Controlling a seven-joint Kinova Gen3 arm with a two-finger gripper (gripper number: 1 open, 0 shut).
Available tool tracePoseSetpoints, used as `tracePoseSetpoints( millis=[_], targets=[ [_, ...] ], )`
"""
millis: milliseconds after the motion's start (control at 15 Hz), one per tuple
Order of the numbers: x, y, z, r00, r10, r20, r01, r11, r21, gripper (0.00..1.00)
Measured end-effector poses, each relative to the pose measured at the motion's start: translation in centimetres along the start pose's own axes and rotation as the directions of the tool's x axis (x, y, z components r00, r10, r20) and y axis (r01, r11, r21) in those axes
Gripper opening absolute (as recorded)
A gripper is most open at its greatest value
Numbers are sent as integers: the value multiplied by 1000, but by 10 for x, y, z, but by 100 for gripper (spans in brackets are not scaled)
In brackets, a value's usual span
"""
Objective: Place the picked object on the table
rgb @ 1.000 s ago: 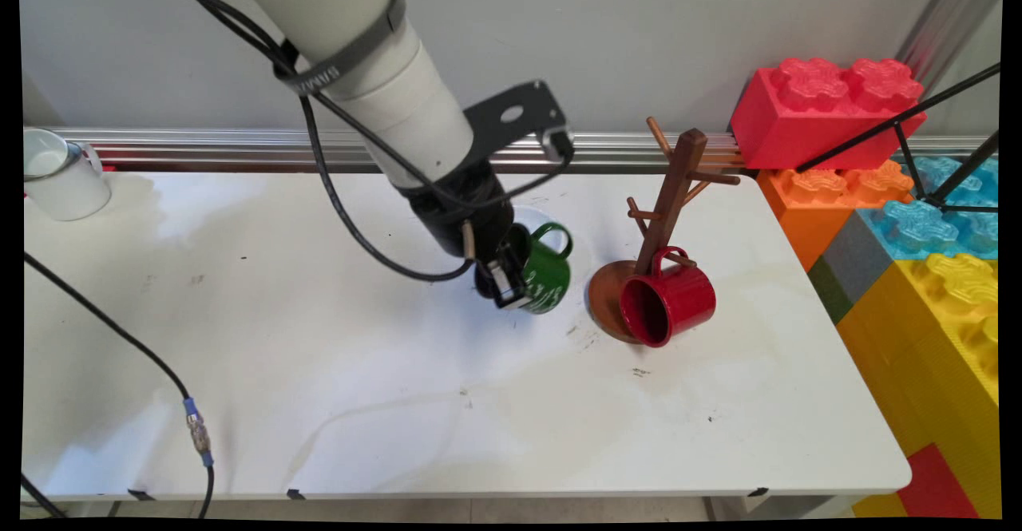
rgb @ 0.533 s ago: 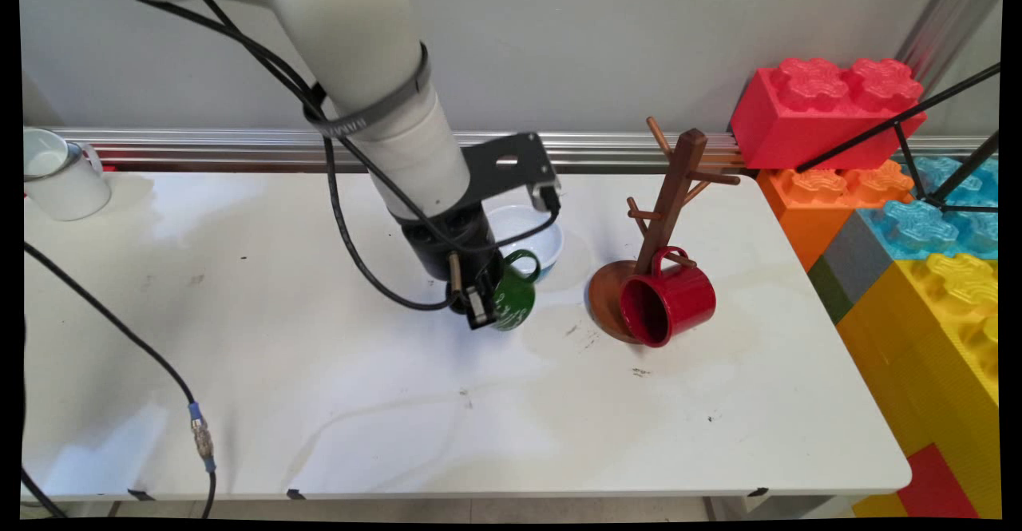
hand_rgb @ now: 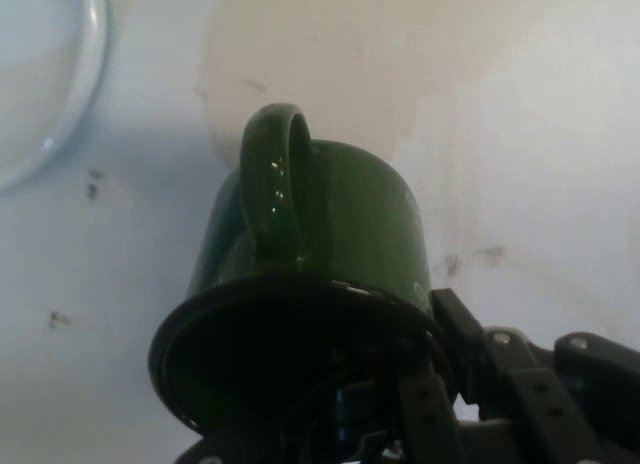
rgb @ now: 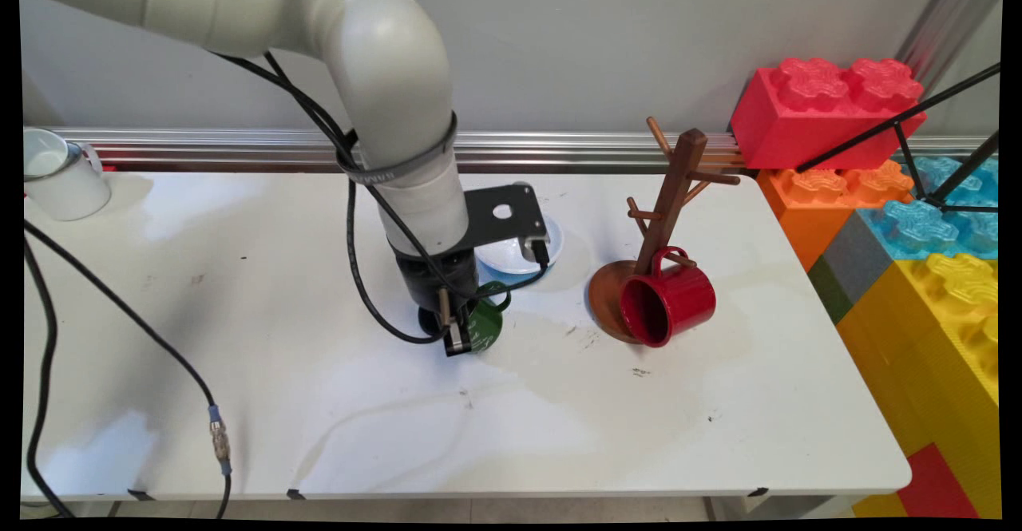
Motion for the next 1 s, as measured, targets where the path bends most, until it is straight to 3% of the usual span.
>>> tracePoseSetpoints(
  millis=[400,1000],
  targets=[
    [11,2,18,998,2,57,-2,1000,5,0],
    [26,0,32,995,-7,100,4,1000,29,0]
  ],
)
